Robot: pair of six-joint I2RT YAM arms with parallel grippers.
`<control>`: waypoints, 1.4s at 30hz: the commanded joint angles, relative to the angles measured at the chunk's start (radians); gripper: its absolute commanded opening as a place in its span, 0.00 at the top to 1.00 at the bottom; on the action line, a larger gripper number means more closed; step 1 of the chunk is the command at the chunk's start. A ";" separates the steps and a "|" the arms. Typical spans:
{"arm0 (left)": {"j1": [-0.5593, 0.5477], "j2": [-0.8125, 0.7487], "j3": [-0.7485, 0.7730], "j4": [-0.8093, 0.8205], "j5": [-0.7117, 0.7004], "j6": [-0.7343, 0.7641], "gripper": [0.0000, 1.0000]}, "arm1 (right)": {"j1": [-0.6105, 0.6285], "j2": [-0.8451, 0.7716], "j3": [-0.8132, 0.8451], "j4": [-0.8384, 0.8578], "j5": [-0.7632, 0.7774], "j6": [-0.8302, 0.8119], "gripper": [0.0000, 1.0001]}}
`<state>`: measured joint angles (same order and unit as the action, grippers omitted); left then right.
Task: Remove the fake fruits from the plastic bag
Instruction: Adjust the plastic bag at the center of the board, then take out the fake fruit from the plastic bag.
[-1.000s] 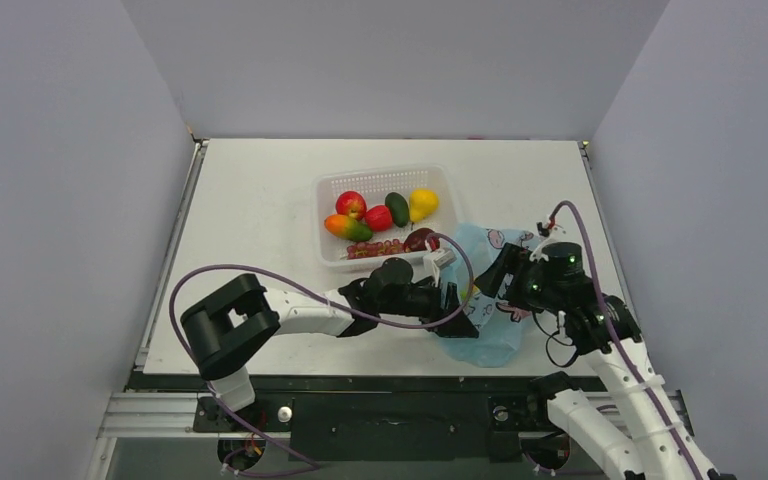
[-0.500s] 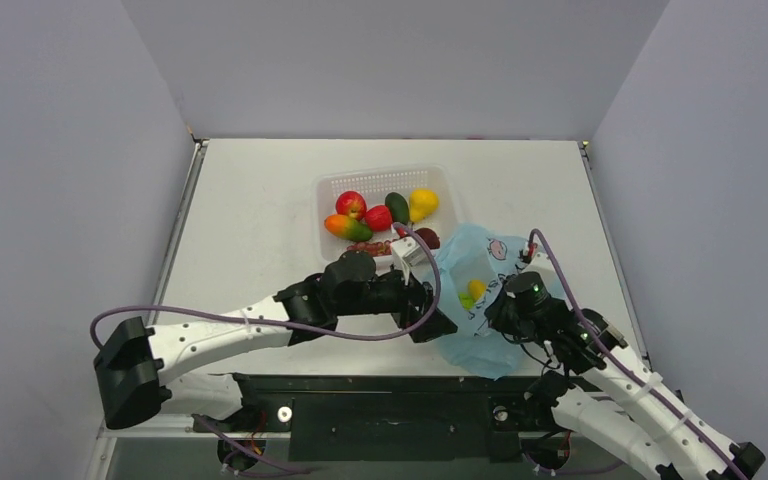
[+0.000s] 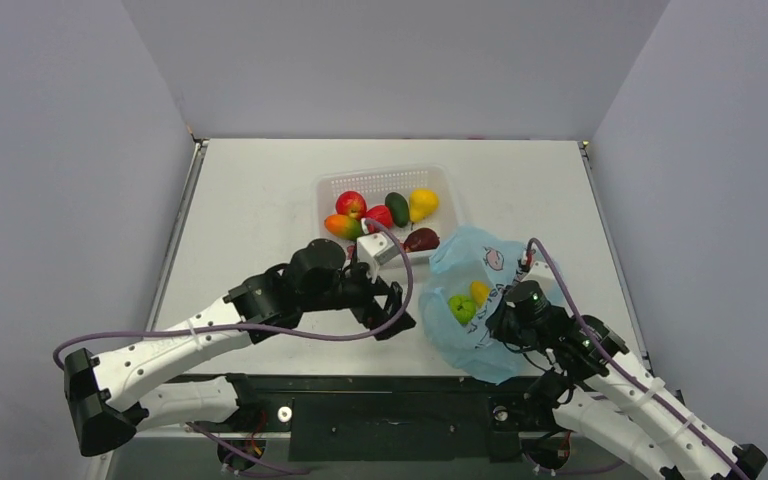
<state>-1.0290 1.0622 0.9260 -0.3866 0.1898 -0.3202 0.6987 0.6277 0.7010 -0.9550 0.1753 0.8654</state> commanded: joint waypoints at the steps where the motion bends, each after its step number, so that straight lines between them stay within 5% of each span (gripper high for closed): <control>1: 0.014 0.039 0.185 0.289 0.150 -0.089 0.03 | 0.062 -0.014 -0.071 0.038 -0.063 0.039 1.00; 10: -0.012 0.421 0.212 0.626 0.261 -0.236 0.19 | 0.173 -0.049 -0.123 -0.010 0.045 0.214 1.00; 21: -0.083 0.557 0.094 0.644 0.006 -0.193 0.32 | 0.194 -0.106 -0.139 -0.012 0.127 0.296 1.00; 27: -0.083 0.662 0.150 0.601 -0.093 -0.189 0.32 | 0.194 -0.089 -0.134 -0.007 0.149 0.297 1.00; 32: -0.085 0.706 0.198 0.556 -0.235 -0.148 0.23 | 0.194 -0.098 -0.131 0.008 0.157 0.291 1.00; 42: -0.095 0.871 0.314 0.475 -0.272 -0.102 0.19 | 0.194 -0.113 -0.136 0.016 0.175 0.287 1.00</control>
<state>-1.1183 1.8874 1.1904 0.1062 -0.0467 -0.4500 0.8852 0.5304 0.5438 -0.9642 0.3092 1.1458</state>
